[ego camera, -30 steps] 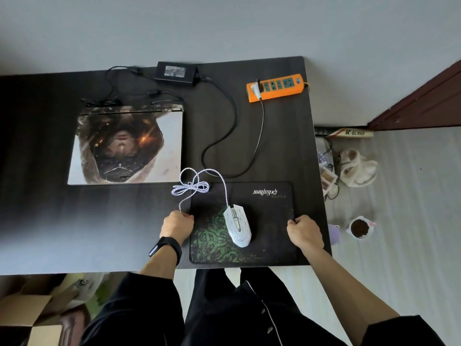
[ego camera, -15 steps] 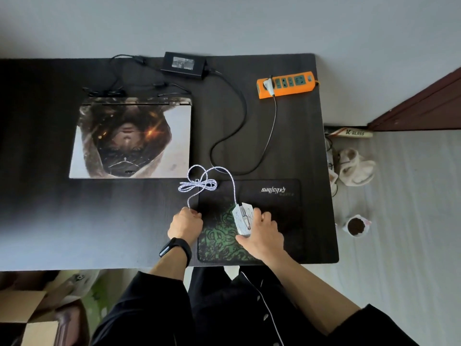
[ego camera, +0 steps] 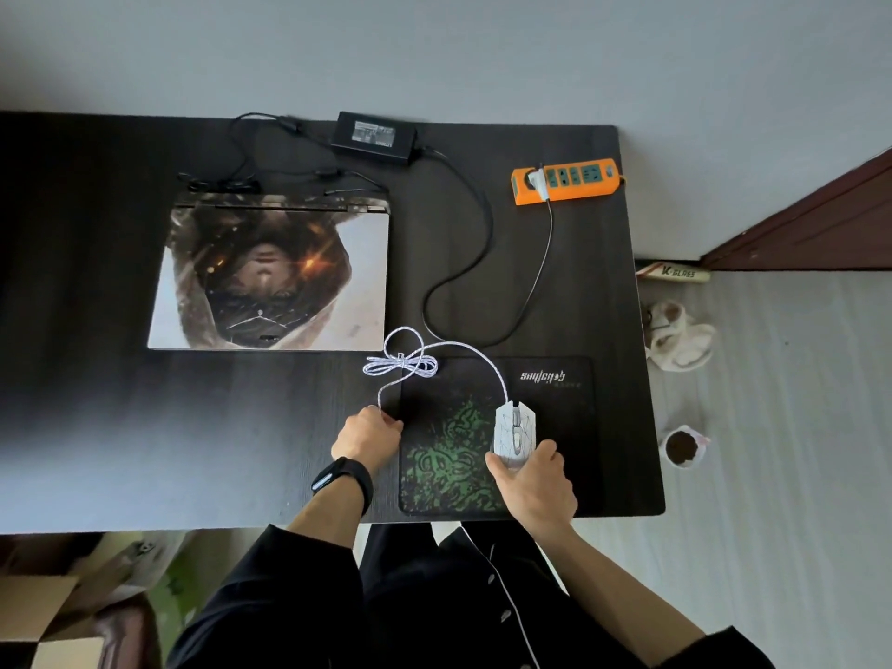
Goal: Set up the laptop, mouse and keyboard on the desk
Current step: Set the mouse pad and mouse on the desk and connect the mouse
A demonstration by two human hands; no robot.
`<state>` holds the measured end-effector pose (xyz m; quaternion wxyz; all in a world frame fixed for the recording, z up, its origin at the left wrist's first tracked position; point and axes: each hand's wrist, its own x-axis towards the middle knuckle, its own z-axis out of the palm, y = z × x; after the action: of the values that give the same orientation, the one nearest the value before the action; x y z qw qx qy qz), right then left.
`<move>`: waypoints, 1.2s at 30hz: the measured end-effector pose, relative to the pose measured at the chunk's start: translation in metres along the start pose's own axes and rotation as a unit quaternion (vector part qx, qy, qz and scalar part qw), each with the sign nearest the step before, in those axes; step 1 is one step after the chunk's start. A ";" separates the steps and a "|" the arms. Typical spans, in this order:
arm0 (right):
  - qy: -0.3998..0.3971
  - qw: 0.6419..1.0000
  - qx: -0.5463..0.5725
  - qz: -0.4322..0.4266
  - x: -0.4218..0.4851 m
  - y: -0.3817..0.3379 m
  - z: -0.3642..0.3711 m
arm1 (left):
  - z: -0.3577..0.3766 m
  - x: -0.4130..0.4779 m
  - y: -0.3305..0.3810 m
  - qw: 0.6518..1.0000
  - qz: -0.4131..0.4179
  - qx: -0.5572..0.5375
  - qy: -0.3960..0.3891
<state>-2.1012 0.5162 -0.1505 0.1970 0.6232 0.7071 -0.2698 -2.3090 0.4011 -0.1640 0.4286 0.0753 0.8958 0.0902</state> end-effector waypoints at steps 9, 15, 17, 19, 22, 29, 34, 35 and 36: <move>-0.001 0.999 0.008 0.032 -0.009 0.006 0.002 | -0.042 -0.001 0.025 0.994 0.091 -0.017 0.055; 0.139 0.986 0.005 -0.091 -0.011 -0.026 -0.005 | -0.086 -0.015 0.044 0.965 0.258 -0.033 0.043; 0.128 0.982 0.019 -0.136 -0.001 -0.053 -0.015 | -0.093 -0.027 0.044 0.953 0.300 -0.030 0.015; 0.098 0.976 0.040 -0.191 0.008 -0.082 -0.024 | -0.099 -0.042 0.045 0.941 0.335 -0.036 -0.022; 0.068 0.962 0.004 -0.264 0.022 -0.112 -0.028 | -0.112 -0.057 0.046 0.919 0.378 -0.086 -0.070; 0.113 0.949 0.005 -0.294 0.043 -0.098 -0.016 | -0.164 -0.035 0.033 0.947 0.297 -0.122 0.001; 0.128 0.973 -0.077 -0.175 0.056 -0.067 -0.042 | -0.172 -0.004 0.027 0.972 0.234 -0.024 -0.017; 0.110 0.976 -0.102 -0.157 0.058 -0.062 -0.047 | -0.170 -0.001 0.028 0.971 0.235 -0.012 -0.033; 0.094 0.979 -0.114 -0.139 0.059 -0.056 -0.051 | -0.166 0.001 0.030 0.970 0.238 -0.001 -0.047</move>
<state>-2.1625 0.5896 -0.1390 0.1598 0.5148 0.8285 -0.1520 -2.4374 0.4149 -0.0558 0.4363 0.2897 0.8311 0.1872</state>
